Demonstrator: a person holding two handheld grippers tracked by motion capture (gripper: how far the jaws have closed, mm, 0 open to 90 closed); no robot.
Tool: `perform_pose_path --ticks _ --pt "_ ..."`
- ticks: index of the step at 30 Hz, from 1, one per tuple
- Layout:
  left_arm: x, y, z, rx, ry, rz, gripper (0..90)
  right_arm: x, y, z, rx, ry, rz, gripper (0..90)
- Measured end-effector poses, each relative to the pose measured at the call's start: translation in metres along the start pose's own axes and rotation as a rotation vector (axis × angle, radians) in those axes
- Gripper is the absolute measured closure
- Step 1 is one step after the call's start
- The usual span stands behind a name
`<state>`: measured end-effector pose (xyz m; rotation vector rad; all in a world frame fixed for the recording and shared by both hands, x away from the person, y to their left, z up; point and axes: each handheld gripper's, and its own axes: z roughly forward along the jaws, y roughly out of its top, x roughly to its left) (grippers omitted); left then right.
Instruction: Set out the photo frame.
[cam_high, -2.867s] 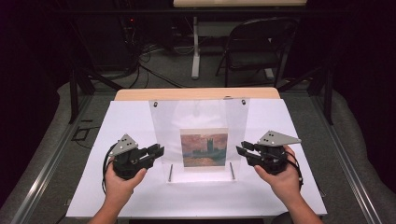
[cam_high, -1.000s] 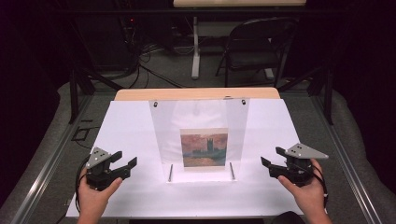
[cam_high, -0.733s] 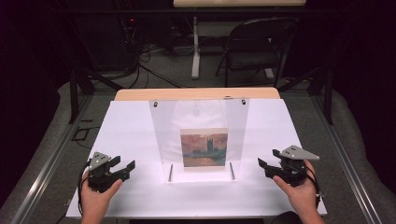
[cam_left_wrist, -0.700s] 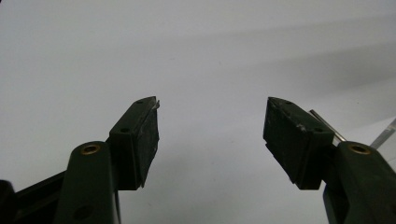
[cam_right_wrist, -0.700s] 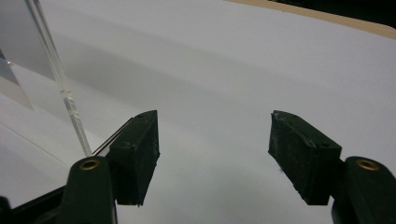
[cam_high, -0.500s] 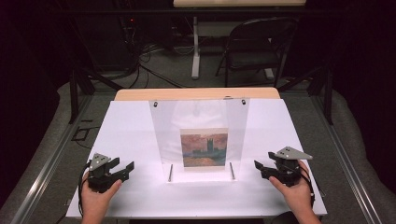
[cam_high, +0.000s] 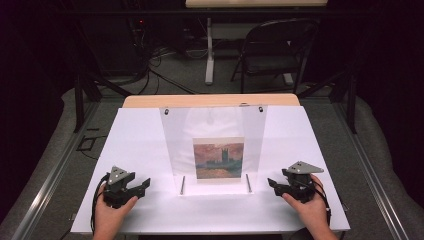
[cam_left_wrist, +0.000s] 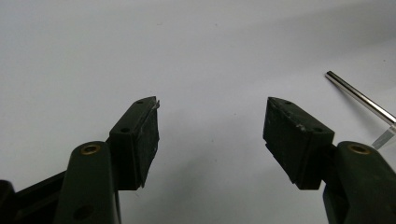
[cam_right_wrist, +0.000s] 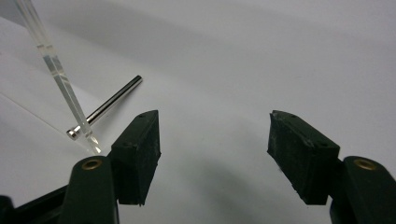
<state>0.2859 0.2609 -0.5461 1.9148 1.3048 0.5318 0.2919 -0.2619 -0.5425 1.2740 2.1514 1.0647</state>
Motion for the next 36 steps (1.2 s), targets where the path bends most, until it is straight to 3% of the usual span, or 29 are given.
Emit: perform_pose_path --ticks 14,23,36 --pt "0.0006 -0.0021 0.0029 0.007 -0.017 -0.008 35.8 0.0034 -0.0021 0.0054 0.001 0.028 -0.043 34.5" --pt "0.0022 -0.0023 0.0023 0.006 -0.016 -0.024 35.7 -0.0009 -0.0029 0.0045 0.007 0.049 0.005 34.3" --pt "0.0026 -0.0017 0.0023 0.005 -0.017 -0.029 35.7 -0.0049 -0.0041 0.0030 0.005 0.044 0.034 34.3"
